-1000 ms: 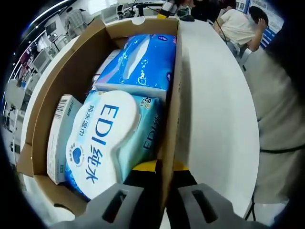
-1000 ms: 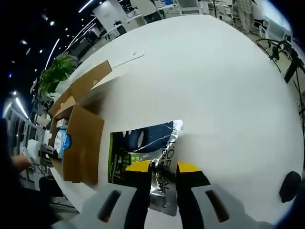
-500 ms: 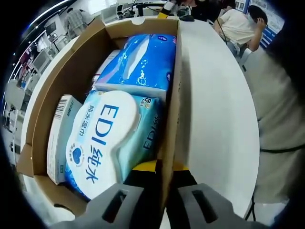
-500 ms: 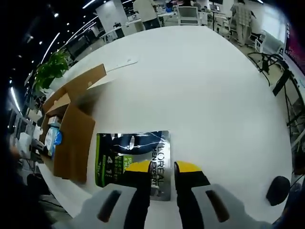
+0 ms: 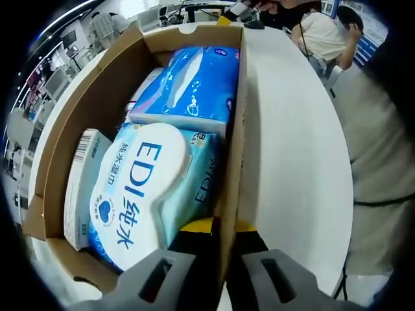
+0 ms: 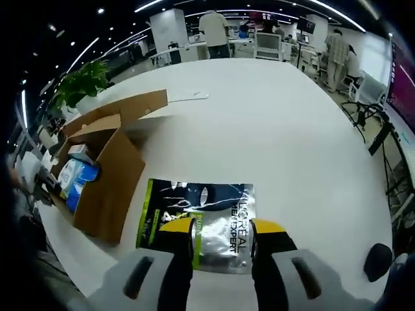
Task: Operate the shoe box by opening the lid, removing the specified soft item, and placing it in the target area until the item is outside and the box remains undamaged.
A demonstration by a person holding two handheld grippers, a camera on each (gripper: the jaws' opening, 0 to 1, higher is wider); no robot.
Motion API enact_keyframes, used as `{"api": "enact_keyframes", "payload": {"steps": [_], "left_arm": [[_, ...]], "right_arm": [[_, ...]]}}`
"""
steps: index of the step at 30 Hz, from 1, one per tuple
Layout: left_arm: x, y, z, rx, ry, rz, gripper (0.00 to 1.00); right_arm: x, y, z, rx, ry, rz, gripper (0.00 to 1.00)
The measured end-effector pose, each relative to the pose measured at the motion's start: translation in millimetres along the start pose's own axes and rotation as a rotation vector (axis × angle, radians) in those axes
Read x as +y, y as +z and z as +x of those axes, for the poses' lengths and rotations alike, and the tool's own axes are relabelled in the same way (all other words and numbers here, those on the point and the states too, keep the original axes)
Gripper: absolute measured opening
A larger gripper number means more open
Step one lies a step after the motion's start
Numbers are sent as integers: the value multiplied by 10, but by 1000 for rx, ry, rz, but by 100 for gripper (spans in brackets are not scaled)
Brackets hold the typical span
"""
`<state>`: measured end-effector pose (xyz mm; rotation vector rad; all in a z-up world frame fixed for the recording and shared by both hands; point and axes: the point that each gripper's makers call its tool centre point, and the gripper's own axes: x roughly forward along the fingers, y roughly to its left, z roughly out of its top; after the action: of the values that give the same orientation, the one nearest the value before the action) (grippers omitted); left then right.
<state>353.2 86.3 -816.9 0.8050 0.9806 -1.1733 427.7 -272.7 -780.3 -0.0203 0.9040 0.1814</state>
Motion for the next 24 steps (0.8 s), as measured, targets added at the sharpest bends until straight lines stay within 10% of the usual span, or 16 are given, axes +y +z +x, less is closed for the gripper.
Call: {"api": "enact_keyframes", "payload": {"steps": [24], "left_arm": [[4, 1, 2, -6, -4, 2, 1]], "right_arm": [[348, -266, 132, -19, -99, -74, 53]]}}
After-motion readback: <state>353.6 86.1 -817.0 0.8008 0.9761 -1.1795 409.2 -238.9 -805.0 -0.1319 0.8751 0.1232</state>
